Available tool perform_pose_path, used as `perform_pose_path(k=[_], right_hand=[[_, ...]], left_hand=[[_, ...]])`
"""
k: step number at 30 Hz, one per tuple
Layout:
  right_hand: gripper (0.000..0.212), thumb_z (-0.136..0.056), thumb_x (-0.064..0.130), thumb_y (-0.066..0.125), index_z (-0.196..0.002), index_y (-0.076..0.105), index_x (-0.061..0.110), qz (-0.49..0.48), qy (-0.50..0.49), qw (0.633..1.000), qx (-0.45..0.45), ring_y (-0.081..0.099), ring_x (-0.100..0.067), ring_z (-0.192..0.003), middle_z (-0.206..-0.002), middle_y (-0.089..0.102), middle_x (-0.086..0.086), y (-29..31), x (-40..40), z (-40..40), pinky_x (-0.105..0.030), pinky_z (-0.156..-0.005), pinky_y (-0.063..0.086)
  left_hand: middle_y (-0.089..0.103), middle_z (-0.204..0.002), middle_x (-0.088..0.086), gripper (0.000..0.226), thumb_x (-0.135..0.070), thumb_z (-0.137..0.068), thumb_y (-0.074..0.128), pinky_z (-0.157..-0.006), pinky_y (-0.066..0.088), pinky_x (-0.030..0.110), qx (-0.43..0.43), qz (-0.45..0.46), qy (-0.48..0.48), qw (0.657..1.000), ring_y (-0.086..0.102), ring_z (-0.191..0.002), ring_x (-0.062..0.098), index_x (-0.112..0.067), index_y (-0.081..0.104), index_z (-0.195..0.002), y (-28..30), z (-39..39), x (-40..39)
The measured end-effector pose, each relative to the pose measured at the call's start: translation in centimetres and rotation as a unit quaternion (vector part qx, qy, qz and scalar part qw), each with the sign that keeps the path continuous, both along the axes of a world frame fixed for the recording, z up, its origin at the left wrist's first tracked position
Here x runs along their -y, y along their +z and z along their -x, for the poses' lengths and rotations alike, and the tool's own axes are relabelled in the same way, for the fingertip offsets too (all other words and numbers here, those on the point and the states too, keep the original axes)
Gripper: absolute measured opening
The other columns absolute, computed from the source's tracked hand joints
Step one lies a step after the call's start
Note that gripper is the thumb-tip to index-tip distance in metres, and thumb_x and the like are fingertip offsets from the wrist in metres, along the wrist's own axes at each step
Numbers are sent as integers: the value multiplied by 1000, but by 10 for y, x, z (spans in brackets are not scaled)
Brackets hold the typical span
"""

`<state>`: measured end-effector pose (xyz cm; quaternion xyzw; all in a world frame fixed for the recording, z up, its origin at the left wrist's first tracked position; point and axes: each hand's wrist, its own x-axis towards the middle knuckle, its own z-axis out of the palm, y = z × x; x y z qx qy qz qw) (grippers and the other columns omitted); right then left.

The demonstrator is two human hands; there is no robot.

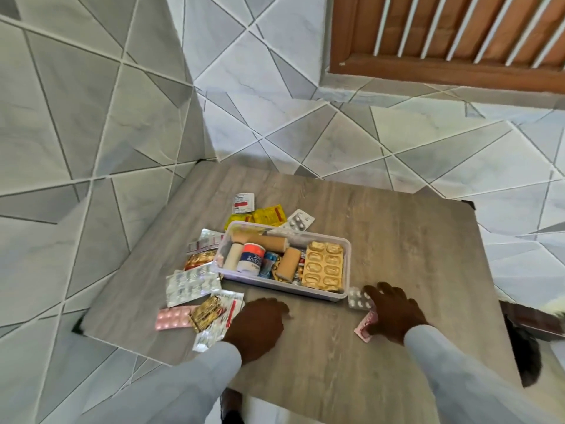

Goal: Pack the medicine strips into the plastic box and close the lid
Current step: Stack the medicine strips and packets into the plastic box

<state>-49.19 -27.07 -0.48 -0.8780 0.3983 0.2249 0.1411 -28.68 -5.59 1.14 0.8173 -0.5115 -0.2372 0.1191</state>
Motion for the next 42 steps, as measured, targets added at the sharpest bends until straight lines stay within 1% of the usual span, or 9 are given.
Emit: perform_pose_path(k=[5,11,14,17,21,27,32,37,42], right_hand=[[84,-68,53,72,-137,31,28,-20,-54,998,1,45,-29,-123,-133,49,-3,0,-4,-6,-45,-101,38],[72,-55,46,85,-111,46,23,-97,-177,977,66,57,-33,-103,-114,46,-9,-3,-12,-5,-40,-85,52],[70,-53,42,86,-105,43,22,-112,-225,964,89,61,-30,-92,-103,56,-9,-7,-19,-5,-36,-76,52],[54,-60,29,86,-100,52,15,-145,-301,932,142,62,-26,-83,-95,64,-10,-11,-25,-4,-35,-72,51],[21,-72,15,81,-82,67,3,-181,-411,854,263,65,-28,-64,-73,70,-15,-5,-36,14,-32,-62,48],[17,-84,25,72,-84,67,9,-69,-484,772,407,62,-30,-71,-77,68,-13,37,-49,10,-34,-63,44],[11,-86,21,69,-85,66,11,-56,-437,760,478,58,-21,-67,-77,68,-8,61,-72,-72,-29,-58,41],[15,-86,29,69,-85,66,15,-81,-419,776,464,61,-19,-74,-80,67,-1,52,-92,-133,-27,-61,42],[28,-77,39,75,-78,60,16,-103,-446,762,457,50,-19,-69,-74,58,0,45,-93,-146,-25,-59,37]], left_hand=[[64,-107,4,28,-13,-86,60,-73,41,24,-119,68,243,960,60,-99,21,-17,64,-114,8,-51,-27],[68,-96,3,21,-6,-83,62,-78,50,32,-88,36,318,943,61,-90,22,-27,63,-84,-4,-82,-62],[65,-106,7,17,-11,-83,63,-76,53,34,-51,27,334,941,62,-94,24,-26,66,-92,-15,-91,-69],[60,-116,4,24,-26,-84,64,-87,50,38,10,-22,318,948,59,-106,28,-27,62,-108,-26,-96,-72],[63,-112,2,27,-31,-84,63,-87,50,38,10,-19,293,956,58,-105,26,-26,58,-110,-32,-103,-73],[63,-101,-1,29,-41,-78,69,-80,46,34,-47,-67,225,971,58,-96,22,-29,49,-96,-34,-131,-74],[63,-88,0,27,-22,-72,77,-63,47,27,-176,-37,175,968,58,-79,14,-22,54,-84,-17,-152,-66],[60,-81,-5,33,-11,-67,81,-59,46,21,-282,4,62,957,57,-72,7,-23,61,-90,23,-174,-49],[68,-91,3,30,-3,-69,78,-66,51,30,-336,119,111,928,64,-81,18,-17,65,-92,48,-155,12]])
